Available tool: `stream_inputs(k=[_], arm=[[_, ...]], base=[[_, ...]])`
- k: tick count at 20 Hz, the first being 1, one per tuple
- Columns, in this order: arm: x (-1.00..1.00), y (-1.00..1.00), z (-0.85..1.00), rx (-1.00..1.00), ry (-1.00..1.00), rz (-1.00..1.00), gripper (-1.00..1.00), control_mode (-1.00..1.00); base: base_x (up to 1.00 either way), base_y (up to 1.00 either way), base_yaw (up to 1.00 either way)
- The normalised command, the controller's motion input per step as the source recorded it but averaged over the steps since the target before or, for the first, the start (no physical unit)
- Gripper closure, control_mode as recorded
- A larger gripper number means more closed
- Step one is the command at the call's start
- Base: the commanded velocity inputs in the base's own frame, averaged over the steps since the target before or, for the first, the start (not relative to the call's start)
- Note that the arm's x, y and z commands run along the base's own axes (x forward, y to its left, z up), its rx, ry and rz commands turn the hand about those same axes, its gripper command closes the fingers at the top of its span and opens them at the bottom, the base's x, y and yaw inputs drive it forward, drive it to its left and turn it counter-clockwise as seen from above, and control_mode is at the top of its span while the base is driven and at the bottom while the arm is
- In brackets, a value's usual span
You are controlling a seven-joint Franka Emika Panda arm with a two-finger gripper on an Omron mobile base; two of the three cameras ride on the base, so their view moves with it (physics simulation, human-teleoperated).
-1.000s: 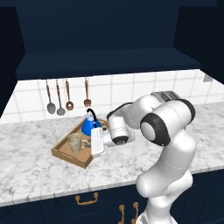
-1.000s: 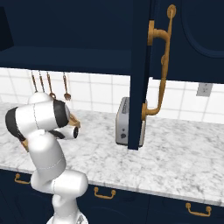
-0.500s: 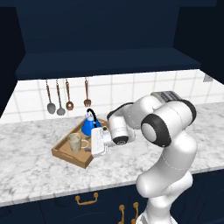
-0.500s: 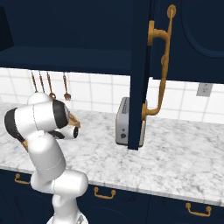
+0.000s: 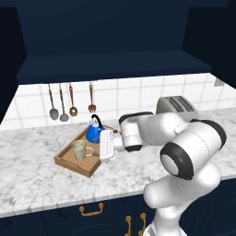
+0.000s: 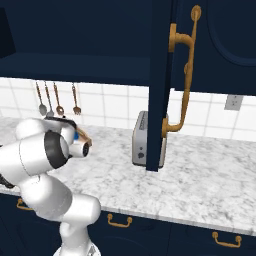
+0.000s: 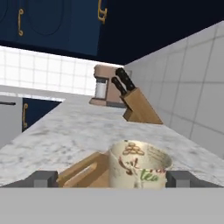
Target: Pick the kettle from the counter and place it on the tray. Then pick the mug from the cabinet and place it on the tray. Then close the cabinet doors.
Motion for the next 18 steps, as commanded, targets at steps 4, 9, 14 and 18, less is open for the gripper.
stream_inputs(k=[4,9,14,18], arm=[[-0.32,-0.09,0.72,0.00,-0.01,-0.06,-1.00,-1.00],[-0.36,-0.17,0.74,-0.04,0.00,-0.06,-1.00,-1.00],[-0.41,-0.21,0.66,-0.03,0.00,-0.09,-1.00,-1.00],[-0.49,-0.17,0.31,-0.01,-0.02,-0.14,-1.00,-1.00]], base=[[0.00,0.00,0.00],[0.00,0.00,0.00],[0.00,0.00,0.00],[0.00,0.00,0.00]])
